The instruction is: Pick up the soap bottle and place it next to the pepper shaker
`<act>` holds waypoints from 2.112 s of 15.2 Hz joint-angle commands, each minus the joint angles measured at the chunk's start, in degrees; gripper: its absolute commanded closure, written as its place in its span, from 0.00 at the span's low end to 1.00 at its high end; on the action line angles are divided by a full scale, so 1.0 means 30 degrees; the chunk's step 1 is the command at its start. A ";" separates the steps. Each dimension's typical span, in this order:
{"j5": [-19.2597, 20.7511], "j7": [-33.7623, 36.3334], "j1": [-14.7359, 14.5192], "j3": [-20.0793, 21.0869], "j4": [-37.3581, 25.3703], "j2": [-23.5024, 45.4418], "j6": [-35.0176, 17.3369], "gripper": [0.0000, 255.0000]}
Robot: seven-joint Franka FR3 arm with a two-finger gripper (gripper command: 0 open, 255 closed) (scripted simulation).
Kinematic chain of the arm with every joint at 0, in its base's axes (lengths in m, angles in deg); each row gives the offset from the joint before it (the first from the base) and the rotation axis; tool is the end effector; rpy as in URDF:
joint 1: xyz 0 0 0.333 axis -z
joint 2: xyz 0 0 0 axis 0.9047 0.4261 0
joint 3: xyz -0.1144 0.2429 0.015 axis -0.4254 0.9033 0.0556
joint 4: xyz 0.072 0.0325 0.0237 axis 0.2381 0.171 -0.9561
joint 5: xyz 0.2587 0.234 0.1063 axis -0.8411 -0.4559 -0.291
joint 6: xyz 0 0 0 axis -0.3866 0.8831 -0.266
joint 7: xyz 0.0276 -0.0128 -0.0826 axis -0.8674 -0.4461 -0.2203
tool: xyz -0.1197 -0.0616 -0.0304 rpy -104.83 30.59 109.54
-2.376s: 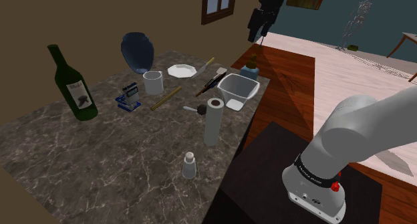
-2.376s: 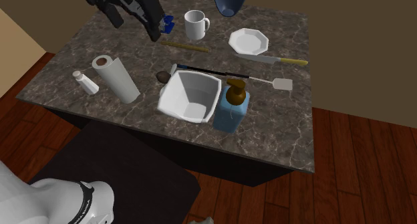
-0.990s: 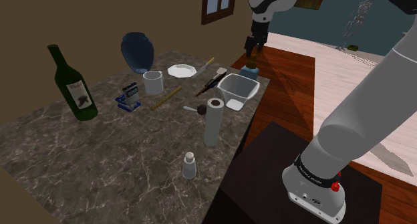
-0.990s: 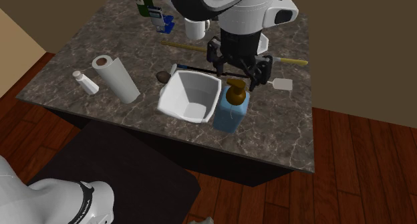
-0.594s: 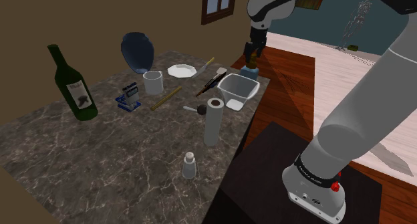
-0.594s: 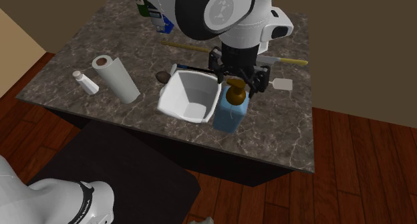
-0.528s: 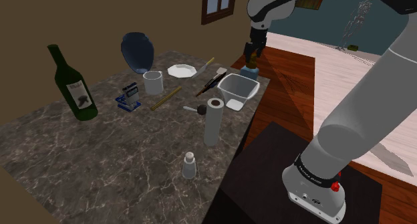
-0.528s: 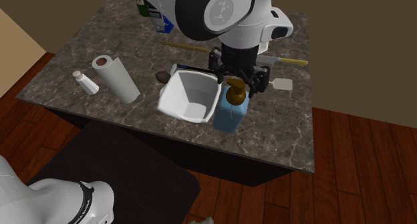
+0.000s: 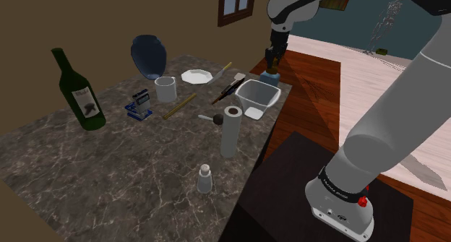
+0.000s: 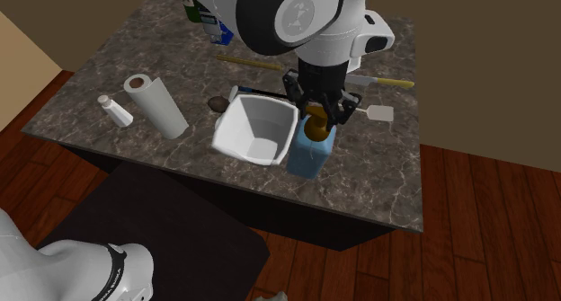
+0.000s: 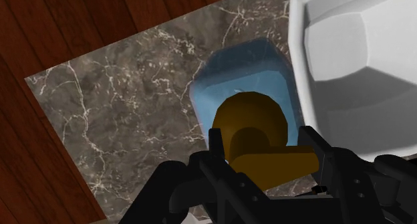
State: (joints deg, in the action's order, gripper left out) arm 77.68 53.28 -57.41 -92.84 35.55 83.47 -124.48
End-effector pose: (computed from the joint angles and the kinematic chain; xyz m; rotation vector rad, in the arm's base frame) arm 0.4523 -0.2394 0.3748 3.0632 -0.0790 -0.0008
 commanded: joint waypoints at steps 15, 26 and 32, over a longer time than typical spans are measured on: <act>0.0107 -0.0001 -0.0050 0.0091 -0.1451 -0.0598 0.2033 1.00; 0.0124 -0.0111 -0.0112 0.0195 -0.3885 -0.0978 0.4829 1.00; 0.0077 -0.0221 -0.0141 0.0230 -0.5440 -0.0963 0.6366 1.00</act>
State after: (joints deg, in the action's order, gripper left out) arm 77.93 52.77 -57.86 -92.11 19.93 80.59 -106.06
